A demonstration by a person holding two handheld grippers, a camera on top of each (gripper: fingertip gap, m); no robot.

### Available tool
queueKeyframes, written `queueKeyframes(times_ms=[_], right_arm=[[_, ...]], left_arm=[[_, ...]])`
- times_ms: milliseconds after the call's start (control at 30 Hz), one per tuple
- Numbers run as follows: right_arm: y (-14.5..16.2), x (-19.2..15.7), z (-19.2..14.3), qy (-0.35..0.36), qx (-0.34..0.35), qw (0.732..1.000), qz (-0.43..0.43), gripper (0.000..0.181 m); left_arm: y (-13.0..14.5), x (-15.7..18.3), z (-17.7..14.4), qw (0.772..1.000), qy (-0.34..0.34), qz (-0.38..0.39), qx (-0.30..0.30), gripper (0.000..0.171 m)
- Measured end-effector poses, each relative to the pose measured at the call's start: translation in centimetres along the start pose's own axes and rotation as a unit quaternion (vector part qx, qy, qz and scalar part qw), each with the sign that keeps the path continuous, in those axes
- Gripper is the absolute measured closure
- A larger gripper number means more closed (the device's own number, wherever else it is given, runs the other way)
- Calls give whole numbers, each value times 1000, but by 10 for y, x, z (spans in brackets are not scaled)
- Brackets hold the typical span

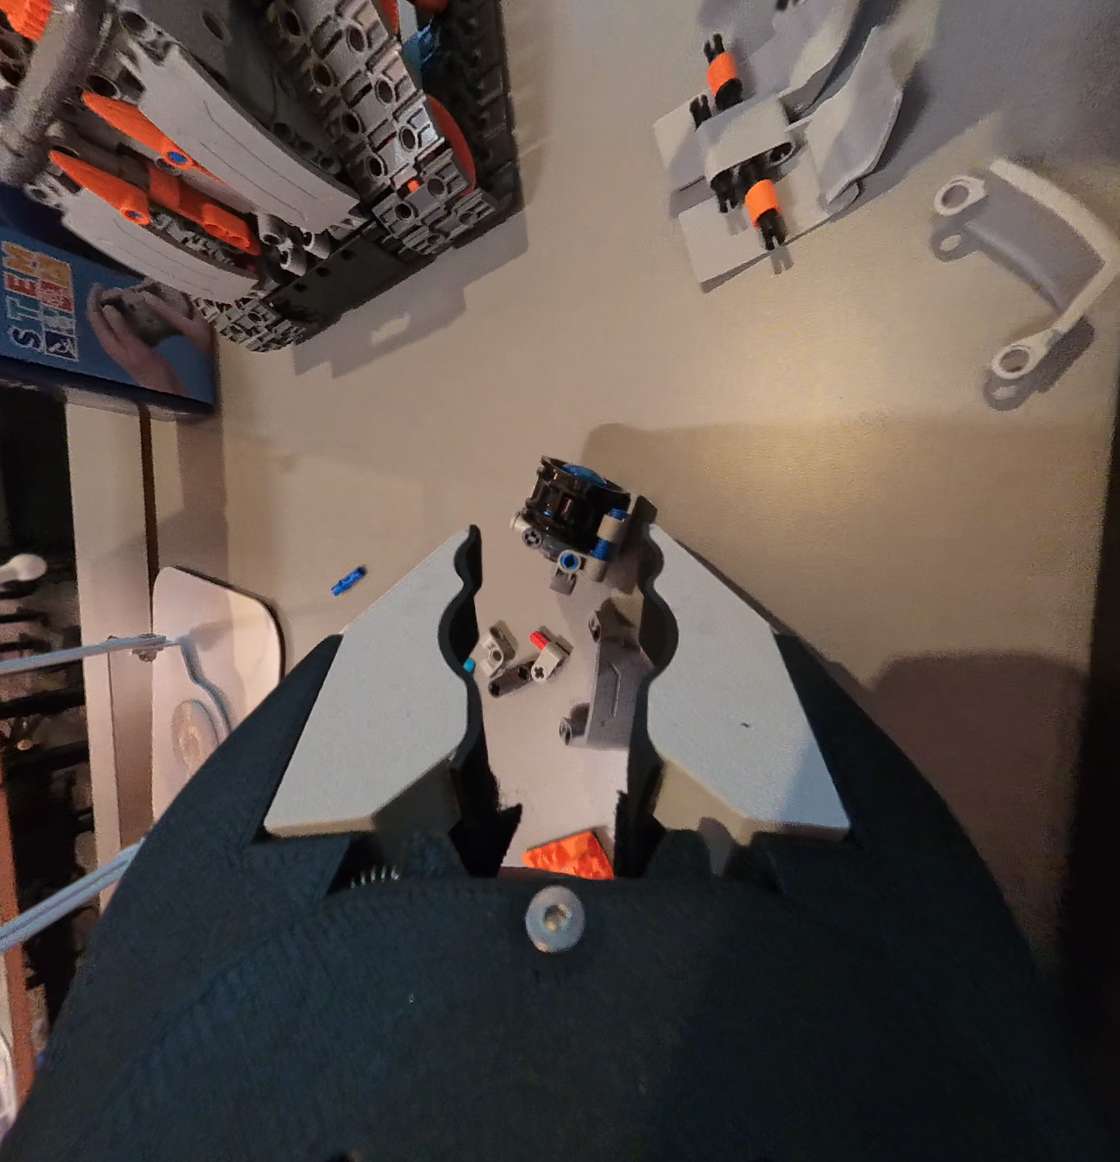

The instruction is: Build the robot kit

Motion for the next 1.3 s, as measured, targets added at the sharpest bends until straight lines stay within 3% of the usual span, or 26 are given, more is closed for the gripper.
queueKeyframes(times_ms=[100,233,333,500,633,767,800,900,967,1033,1167,1300], right_arm=[[2,-2,5,-4,2,1000,2,138],[-4,-1,12,-6,8,1000,4,139],[-14,6,16,-12,38,998,54,137],[-29,18,17,-54,159,968,188,125],[-30,23,23,-71,205,935,281,113],[-37,21,21,-120,261,903,321,127],[-39,19,20,-120,267,903,315,141],[-46,18,17,-103,275,906,303,145],[-48,19,16,-83,263,921,276,145],[-50,23,15,-70,228,942,238,146],[-57,28,20,-72,81,988,109,145],[-67,26,45,-133,-58,989,0,145]], left_arm=[[-1,0,12,1000,13,5,6,138],[-1,-2,15,999,14,-12,29,138],[-7,0,11,997,-19,-23,78,138],[-24,9,-11,969,-158,-4,191,138],[-37,24,-22,931,-292,84,203,139],[-45,37,-23,884,-397,167,183,139],[-46,38,-23,879,-408,169,183,139],[-45,37,-25,872,-423,165,185,139],[-43,35,-26,877,-416,165,175,139],[-37,32,-28,889,-400,145,168,125],[-18,27,-34,930,-318,99,155,121],[0,26,-30,961,-242,45,130,121]])
Point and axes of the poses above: each gripper's, where its closed fingertips meet, z out along the fingers, y out of its underside, x = y × z across the jaws, the point moved 10 cm from there along -z, back along the fingers, and after that the axes turned 4 degrees about -x, right-handed, at the moved point
